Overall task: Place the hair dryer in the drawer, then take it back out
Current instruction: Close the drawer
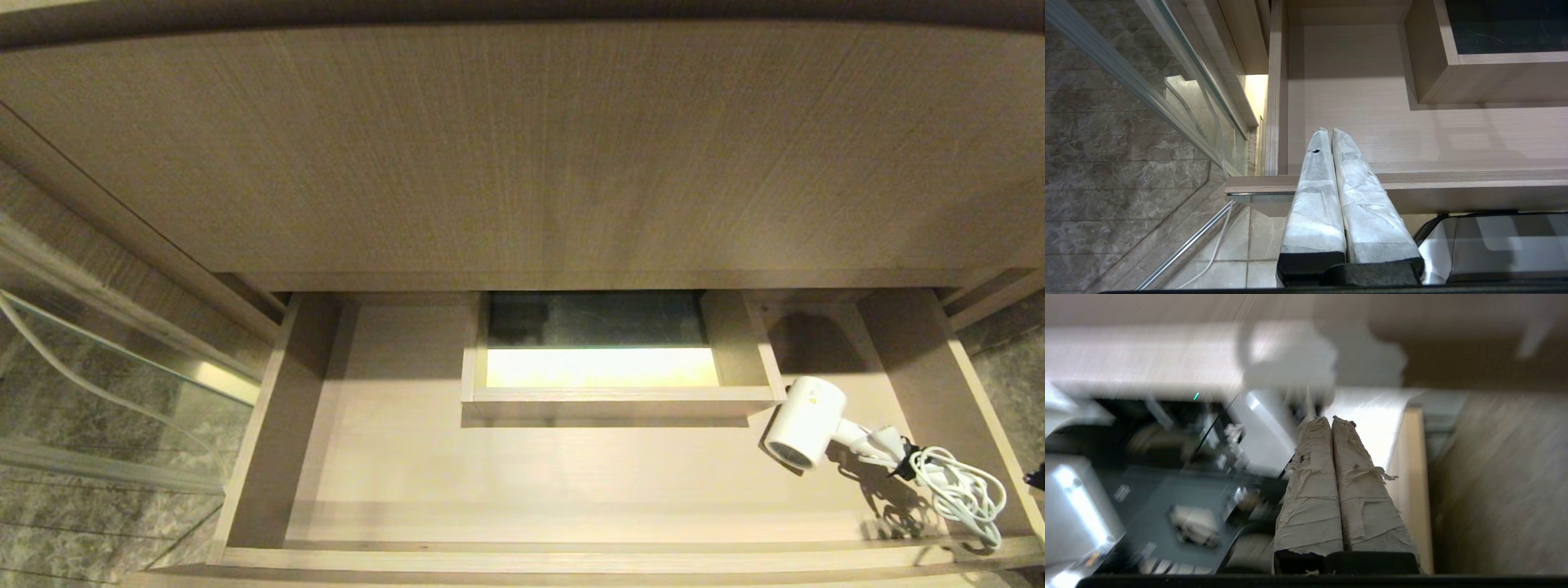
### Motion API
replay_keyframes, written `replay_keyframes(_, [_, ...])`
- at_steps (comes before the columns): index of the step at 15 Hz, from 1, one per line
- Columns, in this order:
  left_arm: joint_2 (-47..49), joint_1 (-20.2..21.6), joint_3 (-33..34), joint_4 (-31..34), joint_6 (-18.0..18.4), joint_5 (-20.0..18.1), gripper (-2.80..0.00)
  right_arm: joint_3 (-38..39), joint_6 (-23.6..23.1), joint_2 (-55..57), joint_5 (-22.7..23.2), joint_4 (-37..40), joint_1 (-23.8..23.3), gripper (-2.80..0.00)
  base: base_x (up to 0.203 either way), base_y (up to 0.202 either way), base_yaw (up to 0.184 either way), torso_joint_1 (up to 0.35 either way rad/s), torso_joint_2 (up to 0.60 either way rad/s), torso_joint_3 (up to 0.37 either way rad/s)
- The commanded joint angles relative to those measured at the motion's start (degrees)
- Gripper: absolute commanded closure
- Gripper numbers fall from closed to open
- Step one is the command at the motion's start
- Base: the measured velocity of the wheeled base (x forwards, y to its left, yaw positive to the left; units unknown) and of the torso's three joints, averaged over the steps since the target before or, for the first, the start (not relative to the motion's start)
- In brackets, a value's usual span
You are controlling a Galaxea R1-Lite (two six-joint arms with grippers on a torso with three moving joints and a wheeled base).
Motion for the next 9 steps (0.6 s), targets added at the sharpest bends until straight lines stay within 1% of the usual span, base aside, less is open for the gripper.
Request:
replay_keyframes(1, [0.0, 0.0, 0.0, 0.0, 0.0, 0.0, 0.0, -0.4, -0.2, 3.3, 0.1, -4.3, 0.0, 0.0, 0.0, 0.0, 0.0, 0.0, 0.0, 0.0])
replay_keyframes(3, [-0.1, 0.0, 0.0, 0.0, 0.0, 0.0, 0.0, -1.8, 0.0, 4.5, 0.2, -7.6, 0.0, 0.0, 0.0, 0.0, 0.0, 0.0, 0.0, 0.0])
replay_keyframes(5, [0.0, 0.0, 0.0, 0.0, 0.0, 0.0, 0.0, -3.5, 0.1, 4.1, 1.2, -8.2, -0.2, 0.0, 0.0, 0.0, 0.0, 0.0, 0.0, 0.0])
replay_keyframes(8, [0.0, 0.0, 0.0, -0.1, 0.0, 0.0, 0.0, -5.6, 0.8, 1.3, 4.3, -11.2, -2.0, 0.0, 0.0, 0.0, 0.0, 0.0, 0.0, 0.0])
replay_keyframes(9, [0.0, 0.0, 0.0, -0.1, 0.0, 0.0, 0.0, -5.9, 2.0, 1.1, 7.0, -14.6, -2.2, 0.0, 0.0, 0.0, 0.0, 0.0, 0.0, 0.0])
